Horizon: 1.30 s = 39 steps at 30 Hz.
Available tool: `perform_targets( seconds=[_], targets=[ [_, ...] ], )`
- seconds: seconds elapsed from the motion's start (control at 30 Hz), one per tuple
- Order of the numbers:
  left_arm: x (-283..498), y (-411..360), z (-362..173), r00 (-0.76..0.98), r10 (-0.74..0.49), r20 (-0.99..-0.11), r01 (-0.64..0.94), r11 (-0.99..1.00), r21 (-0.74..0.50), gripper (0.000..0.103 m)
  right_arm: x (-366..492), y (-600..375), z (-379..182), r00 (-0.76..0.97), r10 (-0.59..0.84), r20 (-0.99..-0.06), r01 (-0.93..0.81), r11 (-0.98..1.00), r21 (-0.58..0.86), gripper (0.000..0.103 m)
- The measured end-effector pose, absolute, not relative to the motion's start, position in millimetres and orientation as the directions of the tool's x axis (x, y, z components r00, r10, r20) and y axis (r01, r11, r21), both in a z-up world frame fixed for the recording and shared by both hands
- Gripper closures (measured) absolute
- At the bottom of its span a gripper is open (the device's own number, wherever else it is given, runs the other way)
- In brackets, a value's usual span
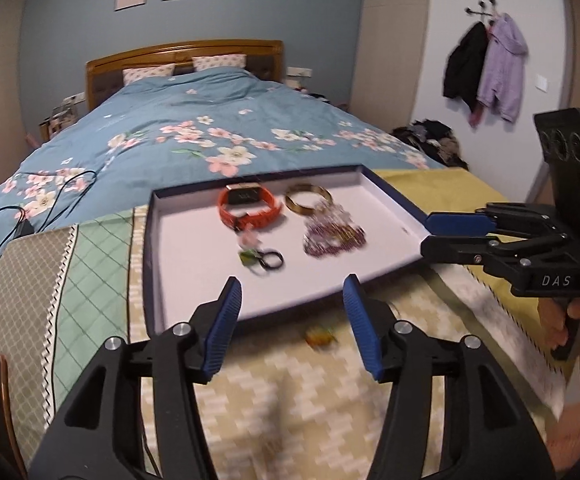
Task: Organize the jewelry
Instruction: 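Open both tools to release the two rings into the lid, then grasp the amber stone ring with the left tool while the right tool grasps the plain gold ring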
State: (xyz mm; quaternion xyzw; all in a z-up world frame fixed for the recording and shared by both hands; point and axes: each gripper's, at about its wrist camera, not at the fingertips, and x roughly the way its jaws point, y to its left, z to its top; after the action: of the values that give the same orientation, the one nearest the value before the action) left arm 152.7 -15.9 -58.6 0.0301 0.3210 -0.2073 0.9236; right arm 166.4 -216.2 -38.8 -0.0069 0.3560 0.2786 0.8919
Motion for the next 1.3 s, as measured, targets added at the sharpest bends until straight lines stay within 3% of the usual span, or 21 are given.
perform_targets(
  seconds=[0.3,0.57,0.63,0.73,0.87,1.3],
  targets=[
    [151,-36,-85,0.642,-0.349,-0.682,0.417,0.906,-0.072,0.051,167,-192,-84,0.495,0.429,-0.755,-0.495,0.854,0.161,0.066],
    [171,-45,-96,0.581,-0.367,-0.727,0.428,0.897,-0.111,0.052,174,-186,-89,0.484,0.412,-0.772,-0.493,0.857,0.149,0.067],
    [175,-48,-99,0.564,-0.362,-0.742,0.425,0.898,-0.115,0.056,174,-186,-89,0.486,0.406,-0.774,-0.495,0.858,0.139,0.069],
    [180,-50,-102,0.545,-0.368,-0.753,0.425,0.896,-0.13,0.063,175,-186,-89,0.49,0.395,-0.777,-0.491,0.861,0.128,0.08],
    [185,-49,-107,0.53,-0.361,-0.767,0.41,0.901,-0.142,0.079,174,-190,-89,0.485,0.401,-0.777,-0.493,0.859,0.136,0.087],
    [167,-48,-103,0.556,-0.347,-0.755,0.387,0.912,-0.135,0.083,157,-194,-87,0.479,0.432,-0.765,-0.496,0.851,0.17,0.087]
  ],
)
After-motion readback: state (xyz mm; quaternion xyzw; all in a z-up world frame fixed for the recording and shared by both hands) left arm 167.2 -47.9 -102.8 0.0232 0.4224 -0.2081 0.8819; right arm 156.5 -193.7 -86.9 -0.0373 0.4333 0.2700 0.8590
